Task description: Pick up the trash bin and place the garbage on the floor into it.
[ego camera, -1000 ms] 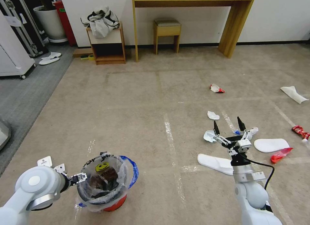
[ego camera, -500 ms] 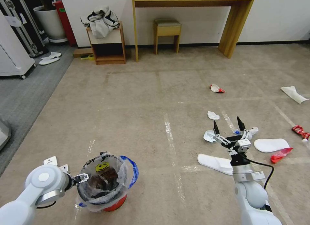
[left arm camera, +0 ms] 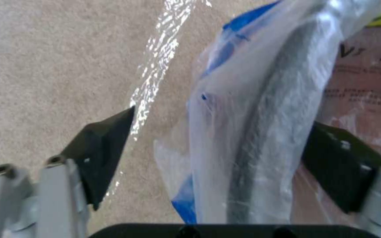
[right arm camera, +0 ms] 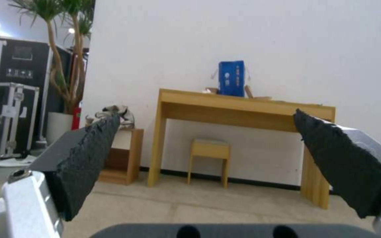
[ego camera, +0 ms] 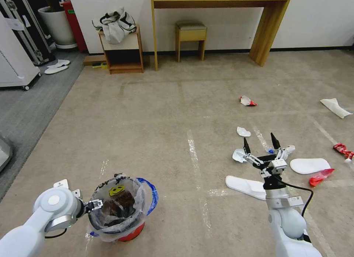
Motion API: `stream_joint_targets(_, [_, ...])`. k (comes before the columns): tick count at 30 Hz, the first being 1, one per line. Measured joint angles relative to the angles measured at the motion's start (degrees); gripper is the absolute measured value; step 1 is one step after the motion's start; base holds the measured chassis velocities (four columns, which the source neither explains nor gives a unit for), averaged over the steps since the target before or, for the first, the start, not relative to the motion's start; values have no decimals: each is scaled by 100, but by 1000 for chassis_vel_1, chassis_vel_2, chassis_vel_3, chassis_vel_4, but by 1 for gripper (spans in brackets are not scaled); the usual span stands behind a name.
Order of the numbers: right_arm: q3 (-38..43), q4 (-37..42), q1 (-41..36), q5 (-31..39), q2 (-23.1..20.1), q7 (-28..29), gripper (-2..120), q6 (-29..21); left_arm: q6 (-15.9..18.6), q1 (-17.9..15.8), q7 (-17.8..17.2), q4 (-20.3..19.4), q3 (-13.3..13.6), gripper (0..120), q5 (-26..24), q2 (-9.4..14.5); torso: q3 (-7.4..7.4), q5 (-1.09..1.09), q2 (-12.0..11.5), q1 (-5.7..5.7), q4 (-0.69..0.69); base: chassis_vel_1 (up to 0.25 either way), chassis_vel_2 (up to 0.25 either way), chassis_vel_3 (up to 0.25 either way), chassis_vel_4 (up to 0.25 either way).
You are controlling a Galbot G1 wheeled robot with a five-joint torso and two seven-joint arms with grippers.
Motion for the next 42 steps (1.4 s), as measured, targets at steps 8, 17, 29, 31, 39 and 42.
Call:
stream_joint_targets(8, [-6,30,-64,-19,8,1,100,0,2,149,-50,-153,-5,52,-86,23,-1,0,0,0,0,0,0,0,0])
stream_joint_targets(17, [-11,119,-96,-2,-3,8,100,0,0,223,-114,-277,-16,21,-274,60,-1,0,0,0,0,0,0,0,0])
stream_joint_targets(29, [2,172,-165,80,-14,15,100,-4,-12,283,-178,-403,16,4,-384,42,-1,3,1,0,1,0,0,0,0])
stream_joint_targets(31, [5,181,-183,90,-14,15,100,-5,-11,276,-187,-405,27,4,-420,37,-1,3,0,0,1,0,0,0,0])
stream_joint_targets(39, [20,225,-233,151,-14,13,100,-17,3,272,-198,-397,10,4,-499,-40,-1,2,1,0,1,0,0,0,0])
stream_joint_targets(42, [25,230,-226,161,-15,18,100,-26,3,329,-194,-465,-78,4,-506,-95,0,-3,1,0,-1,0,0,0,0])
